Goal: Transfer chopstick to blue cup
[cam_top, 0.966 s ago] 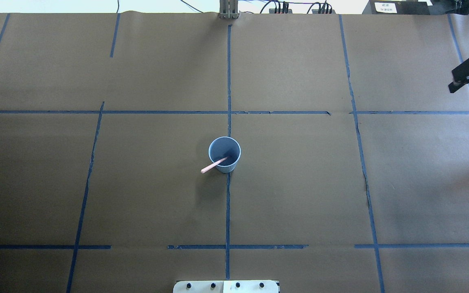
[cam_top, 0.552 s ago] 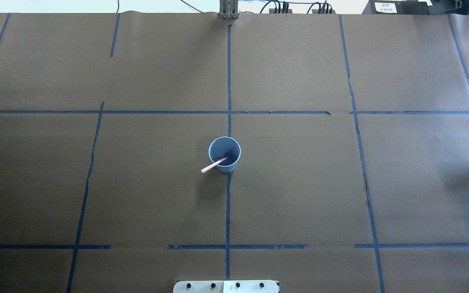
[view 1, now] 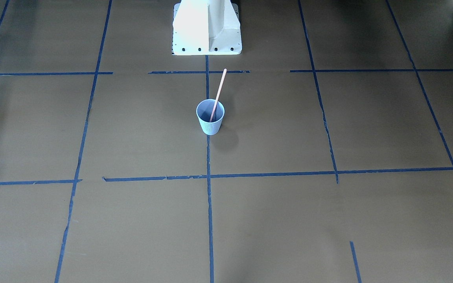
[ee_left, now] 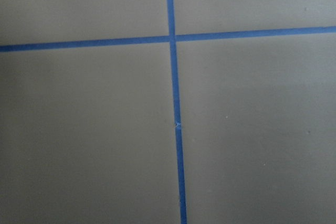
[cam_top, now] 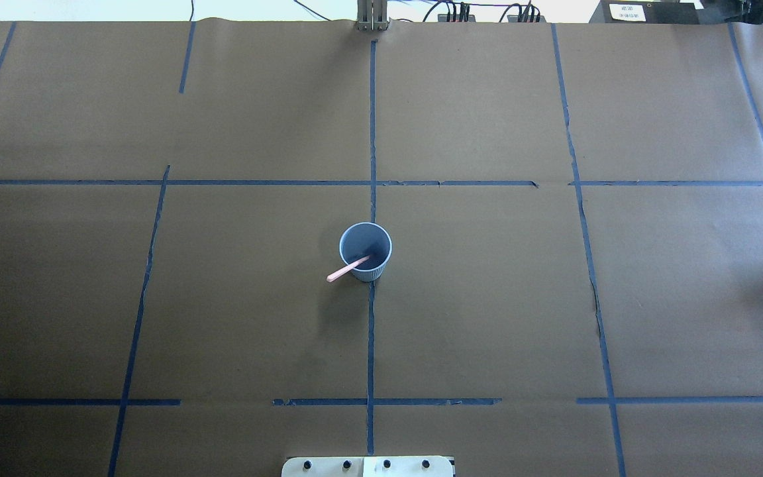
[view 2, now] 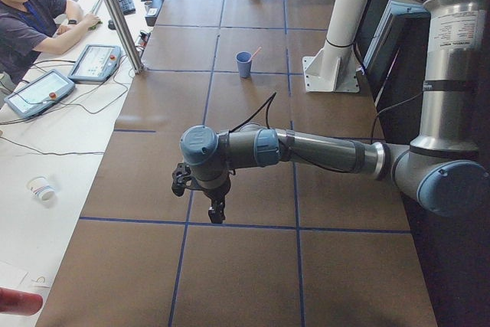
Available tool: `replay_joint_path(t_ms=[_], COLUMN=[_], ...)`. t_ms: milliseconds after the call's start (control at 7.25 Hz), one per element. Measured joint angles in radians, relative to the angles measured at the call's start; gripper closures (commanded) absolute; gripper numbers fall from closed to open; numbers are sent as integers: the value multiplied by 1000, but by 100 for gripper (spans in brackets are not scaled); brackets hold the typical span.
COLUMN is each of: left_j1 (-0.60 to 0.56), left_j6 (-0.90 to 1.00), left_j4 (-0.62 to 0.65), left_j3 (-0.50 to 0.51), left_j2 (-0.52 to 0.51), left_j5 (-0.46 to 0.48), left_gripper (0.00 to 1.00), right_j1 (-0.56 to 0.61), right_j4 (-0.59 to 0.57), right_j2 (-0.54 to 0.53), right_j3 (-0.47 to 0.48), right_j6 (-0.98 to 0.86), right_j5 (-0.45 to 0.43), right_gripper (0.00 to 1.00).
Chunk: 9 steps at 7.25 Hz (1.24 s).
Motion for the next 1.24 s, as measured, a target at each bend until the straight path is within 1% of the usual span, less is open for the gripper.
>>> replay_joint_path(t_ms=[276,414,690,1241], left_j1=[1,1,1,1], left_j6=[0,-1,-3,-5], left_j4=[-74,-104,-127,-131], left_j3=[80,103,112,106], left_j2=[6,8,8,7], left_j5=[0,0,0,0], left_gripper=[0,0,0,0], right_j1=[1,1,1,1], right_j4=[-6,-9,-10,-5], right_j2=[-15,-16,-20,-25], right_j3=[14,12,8,4], right_j6=[1,1,1,-4], right_j5=[14,21,26,21], right_gripper=[0,0,0,0])
